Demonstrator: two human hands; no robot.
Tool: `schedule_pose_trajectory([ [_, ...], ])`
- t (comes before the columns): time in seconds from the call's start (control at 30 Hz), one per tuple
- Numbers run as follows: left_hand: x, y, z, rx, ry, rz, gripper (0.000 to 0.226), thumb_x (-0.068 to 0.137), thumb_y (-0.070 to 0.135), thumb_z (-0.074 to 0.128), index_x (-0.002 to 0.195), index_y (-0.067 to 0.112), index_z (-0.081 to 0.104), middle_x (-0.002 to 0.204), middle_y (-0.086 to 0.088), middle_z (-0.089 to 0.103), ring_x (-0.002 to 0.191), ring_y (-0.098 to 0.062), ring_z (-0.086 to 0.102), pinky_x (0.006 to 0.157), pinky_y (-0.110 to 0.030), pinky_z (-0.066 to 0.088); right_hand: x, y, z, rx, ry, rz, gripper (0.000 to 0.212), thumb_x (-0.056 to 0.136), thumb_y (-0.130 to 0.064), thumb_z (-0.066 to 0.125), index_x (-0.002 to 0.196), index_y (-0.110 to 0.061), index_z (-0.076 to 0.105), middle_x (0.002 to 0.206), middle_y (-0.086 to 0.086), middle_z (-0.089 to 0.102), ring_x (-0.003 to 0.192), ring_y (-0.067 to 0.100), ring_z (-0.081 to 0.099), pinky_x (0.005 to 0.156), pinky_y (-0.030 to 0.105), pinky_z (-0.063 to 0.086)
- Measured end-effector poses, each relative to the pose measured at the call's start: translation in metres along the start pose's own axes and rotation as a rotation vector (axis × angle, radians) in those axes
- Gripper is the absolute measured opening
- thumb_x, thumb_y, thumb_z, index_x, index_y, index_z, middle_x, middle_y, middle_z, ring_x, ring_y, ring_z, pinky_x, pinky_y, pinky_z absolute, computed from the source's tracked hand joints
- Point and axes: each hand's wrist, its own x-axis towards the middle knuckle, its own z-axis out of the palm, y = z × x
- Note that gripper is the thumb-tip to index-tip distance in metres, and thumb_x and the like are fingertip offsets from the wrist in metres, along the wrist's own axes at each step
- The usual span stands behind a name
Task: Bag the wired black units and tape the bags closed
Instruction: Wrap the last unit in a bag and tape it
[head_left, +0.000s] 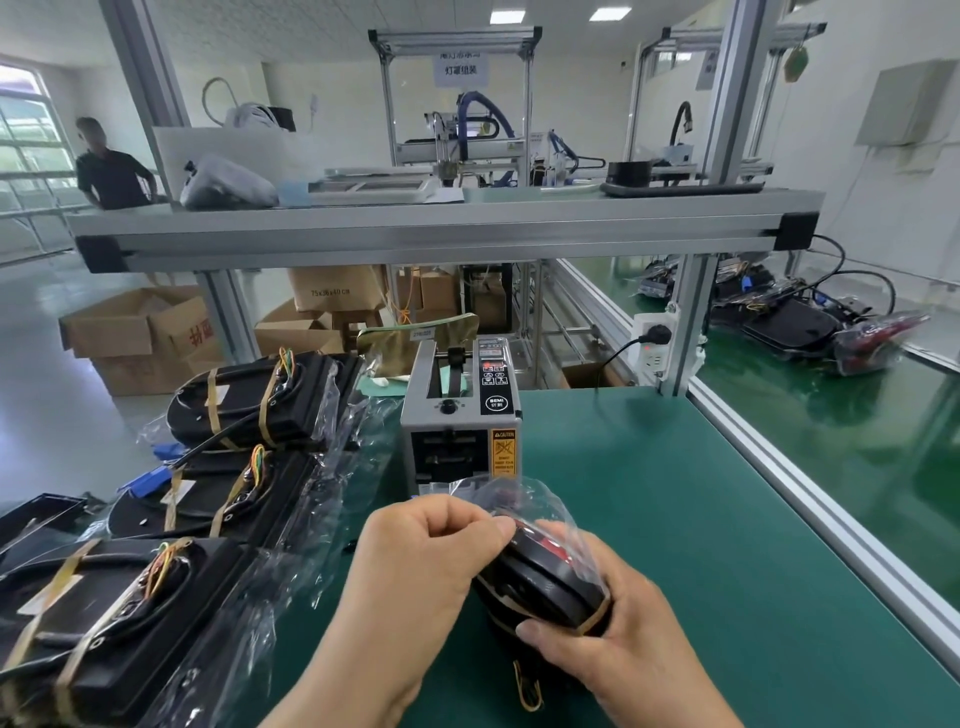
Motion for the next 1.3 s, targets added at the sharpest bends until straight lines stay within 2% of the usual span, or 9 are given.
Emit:
schedule_pose_trajectory([
  [0.2,0.004,-0.004,-0.002,-0.033,-0.01,-0.074,0.021,0.077,0.02,0.077,0.066,0.003,0.069,0.052,-0.002,0.036,0.04,-0.01,0.024,0.041,-0.015,0.027,0.0,0.003,0.001,-0.006,0.008,0.006,0.065,0.063,-0.012,0.083,0.119,-0.04,0.064,0.102,-0.014,0.075,0.095,0.002,0.07,0.077,0.01,0.05],
  [0.43,0.003,-0.004,0.001,-0.036,-0.005,-0.045,0.023,0.08,0.014,0.076,0.058,0.009,0.069,0.044,0.011,0.049,0.033,0.002,0.037,0.04,-0.006,0.031,0.0,0.004,0.002,0.016,0.013,0.008,0.066,0.064,-0.01,0.083,0.118,-0.043,0.064,0.103,-0.012,0.075,0.095,0.006,0.071,0.079,0.014,0.052],
  [0.6,0.002,-0.007,0.003,0.019,0.02,-0.013,0.023,0.079,0.019,0.077,0.058,0.017,0.07,0.043,0.015,0.048,0.035,0.001,0.039,0.042,-0.01,0.032,0.001,0.003,0.002,0.019,0.015,0.001,0.067,0.065,-0.008,0.083,0.114,-0.049,0.063,0.102,-0.013,0.075,0.094,0.004,0.071,0.077,0.012,0.051],
  [0.7,0.002,-0.009,0.003,0.042,0.029,-0.001,0.022,0.079,0.021,0.077,0.058,0.02,0.07,0.043,0.016,0.048,0.036,0.001,0.04,0.044,-0.01,0.031,0.001,0.002,0.002,0.021,0.006,-0.004,0.067,0.066,-0.006,0.084,0.115,-0.047,0.063,0.103,-0.013,0.075,0.095,0.005,0.071,0.078,0.012,0.051],
  [1.0,0.002,-0.011,0.004,0.101,0.066,0.041,0.017,0.066,0.034,0.079,0.062,0.021,0.071,0.048,0.012,0.055,0.043,-0.001,0.043,0.046,-0.011,0.035,0.001,0.001,0.002,0.025,0.01,-0.025,0.072,0.066,-0.007,0.084,0.114,-0.056,0.06,0.104,-0.012,0.075,0.095,0.006,0.071,0.078,0.014,0.053],
  [1.1,0.001,-0.012,0.004,0.15,0.079,0.047,0.017,0.069,0.034,0.079,0.062,0.022,0.07,0.047,0.013,0.052,0.042,-0.001,0.041,0.044,-0.011,0.034,0.0,0.001,0.002,0.015,0.005,-0.021,0.074,0.067,-0.007,0.084,0.114,-0.057,0.059,0.104,-0.014,0.074,0.095,0.006,0.071,0.08,0.016,0.054],
  [1.3,0.002,-0.01,0.004,0.142,0.065,0.02,0.021,0.074,0.031,0.078,0.059,0.021,0.068,0.044,0.014,0.048,0.039,-0.003,0.037,0.047,-0.018,0.032,-0.001,0.001,0.001,0.003,0.004,0.0,0.067,0.067,-0.003,0.085,0.116,-0.044,0.063,0.102,-0.016,0.074,0.094,0.004,0.071,0.077,0.012,0.053],
])
